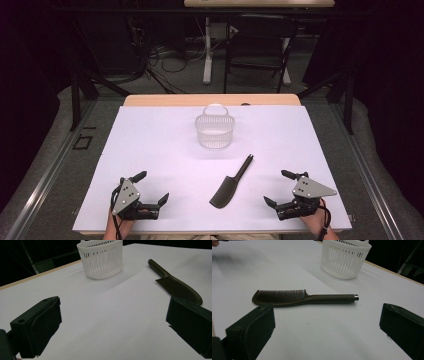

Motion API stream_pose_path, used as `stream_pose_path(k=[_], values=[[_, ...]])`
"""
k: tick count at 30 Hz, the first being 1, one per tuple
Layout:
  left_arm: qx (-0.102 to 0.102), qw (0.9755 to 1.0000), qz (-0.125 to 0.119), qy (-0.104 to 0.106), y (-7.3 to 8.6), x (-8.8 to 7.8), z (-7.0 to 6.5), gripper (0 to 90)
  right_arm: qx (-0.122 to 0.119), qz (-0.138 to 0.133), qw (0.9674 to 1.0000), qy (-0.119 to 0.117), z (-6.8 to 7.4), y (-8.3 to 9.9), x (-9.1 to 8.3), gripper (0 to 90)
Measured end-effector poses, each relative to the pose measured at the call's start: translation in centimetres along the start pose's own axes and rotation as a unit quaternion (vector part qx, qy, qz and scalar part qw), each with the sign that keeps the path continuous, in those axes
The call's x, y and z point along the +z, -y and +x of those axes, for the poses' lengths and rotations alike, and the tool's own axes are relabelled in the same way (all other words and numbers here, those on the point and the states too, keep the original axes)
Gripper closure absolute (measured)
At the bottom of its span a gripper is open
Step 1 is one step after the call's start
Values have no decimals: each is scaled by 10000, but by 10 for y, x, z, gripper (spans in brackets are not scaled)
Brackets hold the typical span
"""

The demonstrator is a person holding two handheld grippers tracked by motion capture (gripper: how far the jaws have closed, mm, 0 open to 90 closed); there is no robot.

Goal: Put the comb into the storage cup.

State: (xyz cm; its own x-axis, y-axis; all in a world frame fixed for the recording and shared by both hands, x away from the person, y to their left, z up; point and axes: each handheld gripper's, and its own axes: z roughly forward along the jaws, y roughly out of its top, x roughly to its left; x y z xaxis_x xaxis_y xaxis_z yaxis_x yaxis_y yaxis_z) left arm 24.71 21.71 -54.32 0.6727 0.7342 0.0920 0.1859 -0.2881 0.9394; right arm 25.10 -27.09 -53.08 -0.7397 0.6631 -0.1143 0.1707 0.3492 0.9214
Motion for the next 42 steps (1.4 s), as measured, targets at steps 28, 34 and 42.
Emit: stream_pose_path(k=[28, 34, 42], values=[[65, 9999, 97, 2, 1, 3, -2, 1, -138, 286, 9995, 40, -1, -13, 19, 22], [68, 9999, 100, 13, 1, 3, -2, 1, -23, 432, 9991, 25, -7, -13, 29, 21], [113, 9999, 99, -5, 0, 2, -3, 1, -8, 535, 9986, 10, -15, -19, 41, 21]])
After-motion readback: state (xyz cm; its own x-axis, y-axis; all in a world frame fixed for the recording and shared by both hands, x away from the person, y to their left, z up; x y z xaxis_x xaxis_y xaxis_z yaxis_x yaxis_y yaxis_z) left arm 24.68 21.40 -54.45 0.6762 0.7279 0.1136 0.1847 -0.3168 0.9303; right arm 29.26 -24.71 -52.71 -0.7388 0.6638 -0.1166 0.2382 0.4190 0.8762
